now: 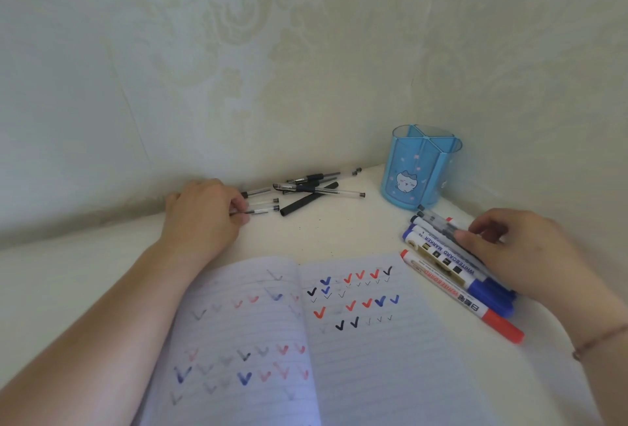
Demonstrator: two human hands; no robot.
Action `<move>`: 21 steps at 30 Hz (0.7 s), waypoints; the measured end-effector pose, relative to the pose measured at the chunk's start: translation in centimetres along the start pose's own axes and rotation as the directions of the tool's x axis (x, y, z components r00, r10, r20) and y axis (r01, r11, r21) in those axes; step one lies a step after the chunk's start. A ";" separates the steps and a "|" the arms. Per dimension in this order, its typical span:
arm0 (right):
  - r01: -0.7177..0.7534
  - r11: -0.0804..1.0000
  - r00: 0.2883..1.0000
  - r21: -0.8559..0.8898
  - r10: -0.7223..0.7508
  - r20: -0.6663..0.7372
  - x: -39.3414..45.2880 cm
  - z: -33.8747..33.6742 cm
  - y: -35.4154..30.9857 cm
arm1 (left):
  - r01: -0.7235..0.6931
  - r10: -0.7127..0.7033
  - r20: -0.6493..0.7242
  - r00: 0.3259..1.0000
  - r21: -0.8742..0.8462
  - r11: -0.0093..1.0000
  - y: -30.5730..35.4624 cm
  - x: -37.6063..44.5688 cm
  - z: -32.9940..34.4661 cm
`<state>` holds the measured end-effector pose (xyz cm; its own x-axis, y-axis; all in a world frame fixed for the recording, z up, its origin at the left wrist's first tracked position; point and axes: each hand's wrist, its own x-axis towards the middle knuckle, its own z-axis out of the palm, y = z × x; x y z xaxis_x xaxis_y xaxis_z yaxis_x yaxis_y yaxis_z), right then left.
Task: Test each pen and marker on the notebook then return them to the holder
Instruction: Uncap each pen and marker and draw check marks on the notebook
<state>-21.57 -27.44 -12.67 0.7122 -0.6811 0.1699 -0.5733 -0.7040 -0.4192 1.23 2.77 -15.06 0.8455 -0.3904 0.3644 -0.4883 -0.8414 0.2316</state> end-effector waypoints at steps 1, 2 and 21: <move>0.002 1.000 1.000 0.004 -0.002 -0.008 0.0 0.0 0.0 | 0.002 -0.002 0.018 1.000 0.014 1.000 -0.1 0.0 0.1; 0.001 1.000 1.000 0.005 -0.001 -0.016 0.0 0.1 0.0 | 0.000 -0.001 0.030 1.000 0.020 1.000 -0.1 0.0 0.2; 0.310 0.569 0.925 0.762 -0.366 -0.103 -6.4 -0.1 -7.5 | -0.586 0.654 -0.011 0.757 -0.455 0.671 7.1 -5.8 -2.6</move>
<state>-21.93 -17.83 -10.52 0.8269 -0.3929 0.4024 0.2032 -0.4584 -0.8652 -7.70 0.08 -13.16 0.3180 -0.8411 0.4375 -0.9214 -0.1654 0.3517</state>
